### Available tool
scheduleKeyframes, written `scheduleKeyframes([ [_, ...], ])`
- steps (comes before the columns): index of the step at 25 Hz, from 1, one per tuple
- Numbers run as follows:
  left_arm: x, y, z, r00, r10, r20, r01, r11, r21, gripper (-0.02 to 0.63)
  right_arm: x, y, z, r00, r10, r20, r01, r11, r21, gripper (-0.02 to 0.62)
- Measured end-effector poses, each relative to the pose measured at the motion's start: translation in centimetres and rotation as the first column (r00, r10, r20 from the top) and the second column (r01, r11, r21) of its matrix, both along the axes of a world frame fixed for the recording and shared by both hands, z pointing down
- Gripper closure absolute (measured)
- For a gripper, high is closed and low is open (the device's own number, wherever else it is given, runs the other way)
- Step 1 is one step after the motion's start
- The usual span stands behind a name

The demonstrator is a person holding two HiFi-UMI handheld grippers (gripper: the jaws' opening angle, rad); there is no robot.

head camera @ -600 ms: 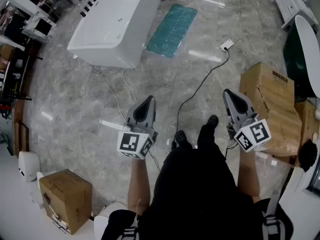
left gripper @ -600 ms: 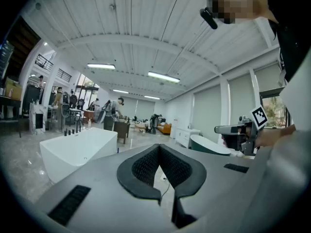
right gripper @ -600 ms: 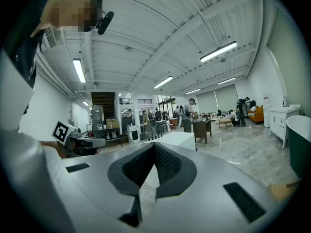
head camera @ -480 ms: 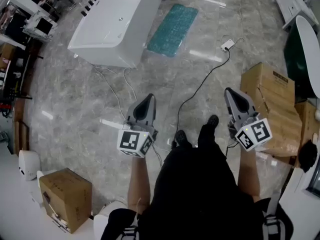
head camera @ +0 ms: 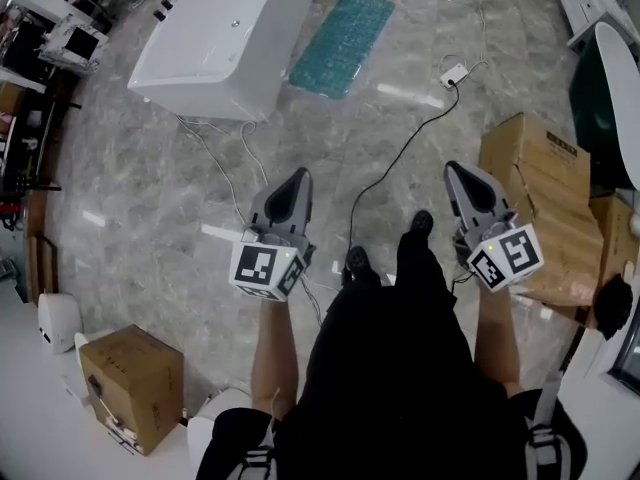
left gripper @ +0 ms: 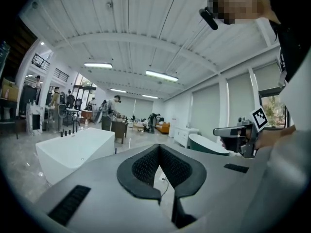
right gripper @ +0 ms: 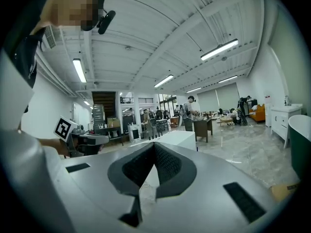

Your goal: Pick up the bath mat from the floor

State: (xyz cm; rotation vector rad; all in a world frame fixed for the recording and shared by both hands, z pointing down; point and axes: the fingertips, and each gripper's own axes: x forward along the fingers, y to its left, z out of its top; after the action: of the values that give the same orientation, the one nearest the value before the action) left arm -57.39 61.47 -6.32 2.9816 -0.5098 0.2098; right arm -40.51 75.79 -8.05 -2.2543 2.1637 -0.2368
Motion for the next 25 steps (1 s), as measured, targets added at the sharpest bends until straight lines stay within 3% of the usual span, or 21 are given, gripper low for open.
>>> scheduleKeyframes([
  [7,6.3,-0.7,1.4,1.0,-0.008,0.024,0.009,0.998,-0.06,0.595,5.7,-1.9,2.0,0.997,-0.039,0.066,0.038,0.999,0.006,0.583],
  [19,23.5,-3.6,-0.4,0.996,-0.075,0.047,0.075,0.997,-0.011,0.595,21.8,-7.4,1.7,0.983,-0.17,0.07,0.168,0.985,0.027,0.583],
  [25,28.8,-4.6,0.4,0.99,-0.127,0.069,0.129,0.991,-0.024,0.595,27.2,-8.8,2.5,0.972,-0.221,0.08,0.221,0.975,0.015,0.583],
])
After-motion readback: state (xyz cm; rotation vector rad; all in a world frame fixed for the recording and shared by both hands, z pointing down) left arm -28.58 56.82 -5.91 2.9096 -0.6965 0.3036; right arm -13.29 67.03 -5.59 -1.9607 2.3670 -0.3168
